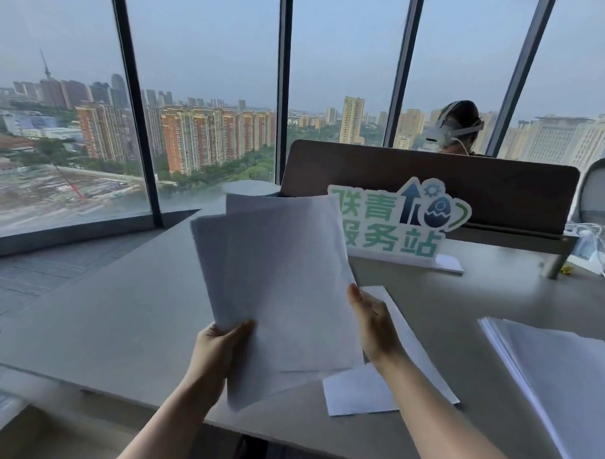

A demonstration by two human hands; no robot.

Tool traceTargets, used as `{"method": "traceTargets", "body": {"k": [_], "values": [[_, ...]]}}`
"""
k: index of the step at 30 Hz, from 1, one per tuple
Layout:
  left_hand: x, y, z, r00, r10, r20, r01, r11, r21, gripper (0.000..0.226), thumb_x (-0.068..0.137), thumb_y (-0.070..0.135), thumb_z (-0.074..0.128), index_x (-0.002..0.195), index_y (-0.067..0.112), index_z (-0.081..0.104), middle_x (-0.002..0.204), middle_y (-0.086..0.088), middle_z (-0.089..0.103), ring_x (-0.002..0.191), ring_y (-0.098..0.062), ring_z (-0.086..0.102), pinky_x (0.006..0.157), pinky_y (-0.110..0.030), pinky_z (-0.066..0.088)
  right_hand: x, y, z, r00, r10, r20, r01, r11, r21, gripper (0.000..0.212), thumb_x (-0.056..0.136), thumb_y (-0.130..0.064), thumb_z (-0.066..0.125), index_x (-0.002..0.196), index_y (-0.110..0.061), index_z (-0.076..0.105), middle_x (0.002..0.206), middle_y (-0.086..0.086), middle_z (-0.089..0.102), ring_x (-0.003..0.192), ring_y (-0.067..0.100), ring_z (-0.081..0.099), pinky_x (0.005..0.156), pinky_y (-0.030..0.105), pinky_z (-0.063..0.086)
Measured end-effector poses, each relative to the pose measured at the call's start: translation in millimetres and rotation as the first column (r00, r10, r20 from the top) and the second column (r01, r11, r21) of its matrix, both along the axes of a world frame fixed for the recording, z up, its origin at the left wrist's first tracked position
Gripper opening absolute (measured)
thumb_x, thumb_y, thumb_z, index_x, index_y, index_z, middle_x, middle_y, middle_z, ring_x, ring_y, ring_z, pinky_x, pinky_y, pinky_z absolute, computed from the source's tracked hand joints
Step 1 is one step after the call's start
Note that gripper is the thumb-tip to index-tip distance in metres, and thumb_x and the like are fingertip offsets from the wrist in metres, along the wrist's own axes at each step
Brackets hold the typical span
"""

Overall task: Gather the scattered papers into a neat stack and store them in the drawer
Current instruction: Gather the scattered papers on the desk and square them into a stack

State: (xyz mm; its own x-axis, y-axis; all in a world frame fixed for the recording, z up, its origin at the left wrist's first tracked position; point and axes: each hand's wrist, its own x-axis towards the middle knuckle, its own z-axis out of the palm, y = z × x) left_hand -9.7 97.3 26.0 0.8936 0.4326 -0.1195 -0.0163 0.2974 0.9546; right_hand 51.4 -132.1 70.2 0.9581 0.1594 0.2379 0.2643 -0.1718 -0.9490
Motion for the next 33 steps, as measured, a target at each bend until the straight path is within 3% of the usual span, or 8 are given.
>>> {"method": "traceTargets", "body": {"k": [2,4,6,8,13,17,23,33], "values": [[-0.3,12.7,-2.5,0.997,0.075,0.005,-0.075,0.997,-0.025,0.01,0.079,0.009,0.074,0.085,0.006,0.066,0.079,-0.012,0.066,0.071,-0.022,0.055,0.063,-0.031,0.043,6.7,7.2,-5.6,0.995,0.02,-0.096,-0.018,1.0,0.022,0.059,0.094,-0.059,0.039,0.079,-0.01,0.068,0.078,0.001,0.068,0.072,0.019,0.061,0.067,0.037,0.046],[-0.6,24.2,-2.8,0.989,0.147,0.01,-0.146,0.989,-0.035,0.006,0.081,0.007,0.072,0.083,0.008,0.066,0.075,-0.007,0.068,0.068,-0.022,0.057,0.065,-0.031,0.046,14.2,13.8,-12.4,0.985,-0.01,-0.171,0.011,1.0,0.0,0.048,0.095,-0.055,0.042,0.091,-0.019,0.073,0.094,0.003,0.073,0.091,0.023,0.066,0.076,0.04,0.053],[-0.2,36.3,-4.1,0.98,0.2,0.013,-0.199,0.979,-0.039,0.006,0.082,0.007,0.07,0.083,0.01,0.065,0.079,-0.006,0.068,0.069,-0.02,0.058,0.066,-0.03,0.047,22.9,18.4,-21.7,0.993,-0.034,-0.11,0.008,0.973,-0.231,0.024,0.098,-0.039,0.048,0.085,-0.029,0.066,0.093,-0.003,0.069,0.091,0.021,0.063,0.08,0.041,0.052],[1.3,48.7,-7.3,0.967,0.254,0.013,-0.253,0.966,-0.055,0.007,0.083,0.006,0.07,0.084,0.012,0.065,0.083,-0.006,0.068,0.071,-0.019,0.059,0.069,-0.029,0.049,31.1,24.1,-31.2,1.0,0.008,-0.006,-0.01,0.824,-0.566,0.01,0.094,-0.035,0.054,0.094,-0.033,0.064,0.105,-0.006,0.067,0.105,0.017,0.058,0.09,0.036,0.047],[2.1,68.3,-13.3,0.936,0.353,0.018,-0.35,0.933,-0.082,0.007,0.085,0.006,0.066,0.088,0.013,0.065,0.084,0.0,0.068,0.074,-0.013,0.062,0.062,-0.019,0.054,40.8,51.0,-33.4,0.971,0.24,-0.001,-0.111,0.446,-0.888,0.066,0.084,-0.047,0.059,0.144,-0.026,0.04,0.151,-0.008,0.038,0.136,0.02,0.033,0.11,0.036,0.033],[3.1,75.8,-17.9,0.929,0.37,0.013,-0.366,0.923,-0.118,0.009,0.085,0.007,0.067,0.092,0.012,0.067,0.083,0.001,0.07,0.073,-0.012,0.065,0.067,-0.023,0.052,51.2,73.2,-21.6,0.952,0.284,-0.114,-0.185,0.239,-0.953,0.069,0.08,-0.045,0.056,0.143,-0.023,0.038,0.148,-0.003,0.041,0.133,0.025,0.039,0.105,0.039,0.039],[6.0,76.8,-23.1,0.927,0.374,0.01,-0.371,0.922,-0.107,0.009,0.084,0.006,0.068,0.091,0.012,0.068,0.082,0.001,0.072,0.069,-0.011,0.067,0.061,-0.016,0.056,61.5,97.7,-6.0,0.921,0.324,-0.217,-0.228,-0.002,-0.974,0.028,0.077,-0.044,0.061,0.083,-0.018,0.051,0.095,0.005,0.063,0.086,0.024,0.061,0.072,0.032,0.048],[5.1,80.7,-28.7,0.938,0.347,0.019,-0.339,0.926,-0.166,0.009,0.084,0.005,0.067,0.09,0.01,0.07,0.082,0.0,0.075,0.074,-0.015,0.068,0.078,-0.031,0.055,58.4,109.6,-1.3,0.897,0.398,-0.192,-0.145,-0.146,-0.979,0.035,0.091,-0.031,0.056,0.115,-0.007,0.061,0.121,0.015,0.063,0.109,0.032,0.06,0.081,0.028,0.044]]}}
